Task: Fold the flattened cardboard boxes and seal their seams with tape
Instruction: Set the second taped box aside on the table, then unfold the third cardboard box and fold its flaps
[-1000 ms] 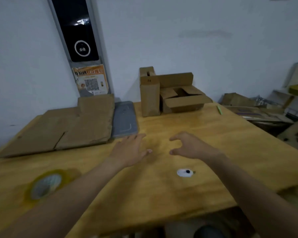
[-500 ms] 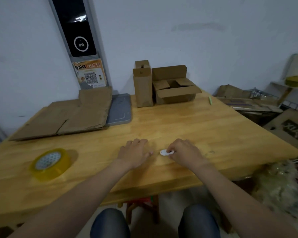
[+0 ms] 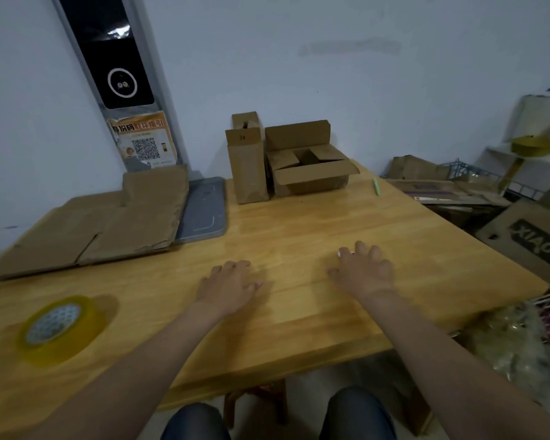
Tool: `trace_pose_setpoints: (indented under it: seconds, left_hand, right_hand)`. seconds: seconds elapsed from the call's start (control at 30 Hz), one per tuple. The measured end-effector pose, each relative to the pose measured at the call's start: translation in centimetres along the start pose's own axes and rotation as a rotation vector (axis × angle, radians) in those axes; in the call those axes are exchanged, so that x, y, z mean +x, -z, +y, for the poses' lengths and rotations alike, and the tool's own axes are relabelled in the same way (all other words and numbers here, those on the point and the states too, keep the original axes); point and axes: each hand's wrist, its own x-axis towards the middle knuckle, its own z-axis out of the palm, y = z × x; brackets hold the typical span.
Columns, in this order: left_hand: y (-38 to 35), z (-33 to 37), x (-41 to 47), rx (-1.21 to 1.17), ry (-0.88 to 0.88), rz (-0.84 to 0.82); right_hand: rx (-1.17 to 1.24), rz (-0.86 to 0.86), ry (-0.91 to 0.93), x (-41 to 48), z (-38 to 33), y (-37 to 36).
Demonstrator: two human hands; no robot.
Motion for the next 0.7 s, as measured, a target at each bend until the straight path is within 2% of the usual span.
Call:
trace_pose_setpoints:
  seconds: [0.27, 0.5, 0.7]
  left_hand:
    - [1.0, -5.7, -2.7, -0.003, 0.126, 0.026]
    - [1.3, -15.4, -5.7, 0.032, 0.264, -0.030]
    - [1.4, -22.0, -7.2, -0.100, 0.262, -0.077]
  right_hand:
    - [-0.052, 0.027, 0.253, -1.9, -10.6, 0.5]
    - [-0.042, 0.065, 0.405, -3.7, -19.8, 0.4]
    - [-0.060, 0.026, 0.488, -4.8, -26.5, 0.3]
